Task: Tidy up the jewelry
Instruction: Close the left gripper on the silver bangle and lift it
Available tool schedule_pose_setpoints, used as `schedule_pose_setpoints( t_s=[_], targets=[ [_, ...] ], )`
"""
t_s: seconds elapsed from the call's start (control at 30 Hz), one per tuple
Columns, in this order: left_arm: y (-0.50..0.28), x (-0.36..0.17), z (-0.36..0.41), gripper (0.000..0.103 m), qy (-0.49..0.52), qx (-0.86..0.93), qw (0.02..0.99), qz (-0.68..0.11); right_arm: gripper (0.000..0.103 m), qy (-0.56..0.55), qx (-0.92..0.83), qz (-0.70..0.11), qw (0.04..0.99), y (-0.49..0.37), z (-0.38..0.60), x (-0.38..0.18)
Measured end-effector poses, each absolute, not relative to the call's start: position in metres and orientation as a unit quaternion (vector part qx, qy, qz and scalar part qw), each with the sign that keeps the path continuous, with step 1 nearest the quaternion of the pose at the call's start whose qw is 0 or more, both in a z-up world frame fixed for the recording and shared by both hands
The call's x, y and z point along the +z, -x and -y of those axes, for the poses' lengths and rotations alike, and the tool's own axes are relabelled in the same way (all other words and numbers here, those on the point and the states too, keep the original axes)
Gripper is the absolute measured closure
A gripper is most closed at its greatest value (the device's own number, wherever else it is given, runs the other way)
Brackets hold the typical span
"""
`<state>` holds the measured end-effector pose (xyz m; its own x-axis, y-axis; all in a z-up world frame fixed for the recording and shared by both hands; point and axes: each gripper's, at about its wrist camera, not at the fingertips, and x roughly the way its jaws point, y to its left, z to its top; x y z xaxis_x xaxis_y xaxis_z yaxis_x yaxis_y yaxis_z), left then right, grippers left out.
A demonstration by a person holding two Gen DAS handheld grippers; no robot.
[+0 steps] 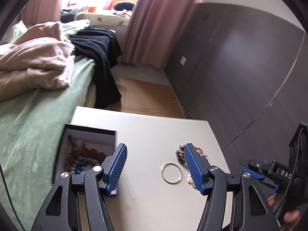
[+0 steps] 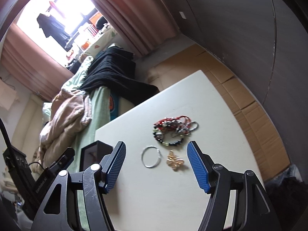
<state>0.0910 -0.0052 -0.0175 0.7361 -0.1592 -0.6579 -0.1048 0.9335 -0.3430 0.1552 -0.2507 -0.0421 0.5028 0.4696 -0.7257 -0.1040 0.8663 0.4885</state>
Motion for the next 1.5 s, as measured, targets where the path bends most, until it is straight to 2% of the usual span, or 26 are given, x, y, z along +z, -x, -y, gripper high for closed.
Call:
schedule_pose_setpoints(
  t_s=[0.13,0.27,0.5,1.13,1.3,1.37,1.5],
  targets=[
    [-0.102,-0.027,0.028,0.041,0.163,-0.04,0.91,-0.38,0.036,-0.188,0.162,-0.48,0.841,-0.16,0.26,-0.046],
    [-0.11,-0.035,0.051,0.047,0.134,-0.057,0.908,-0.392,0.036,-0.188,0.16,-0.486,0.839,-0.165,0.274,-0.046],
    [-0.127,-0.059,0.075,0.066,0.11,-0.062,0.897,-0.423,0.036,-0.203,0.142,-0.491,0.835,-0.174,0.3,-0.052],
    [-0.154,-0.113,0.118,0.071,0.04,-0.053,0.878,-0.475,0.036,-0.207,0.123,-0.523,0.817,-0.195,0.31,-0.076],
    [-0.156,-0.12,0.125,0.087,0.006,-0.031,0.882,-0.471,0.036,-0.197,0.114,-0.535,0.813,-0.198,0.306,-0.083],
    [-0.156,-0.12,0.124,0.098,0.007,-0.032,0.881,-0.472,0.036,-0.192,0.113,-0.537,0.813,-0.198,0.303,-0.084],
    [-0.153,-0.116,0.11,0.102,0.046,-0.049,0.874,-0.481,0.036,-0.183,0.119,-0.545,0.81,-0.198,0.294,-0.089]
  ],
)
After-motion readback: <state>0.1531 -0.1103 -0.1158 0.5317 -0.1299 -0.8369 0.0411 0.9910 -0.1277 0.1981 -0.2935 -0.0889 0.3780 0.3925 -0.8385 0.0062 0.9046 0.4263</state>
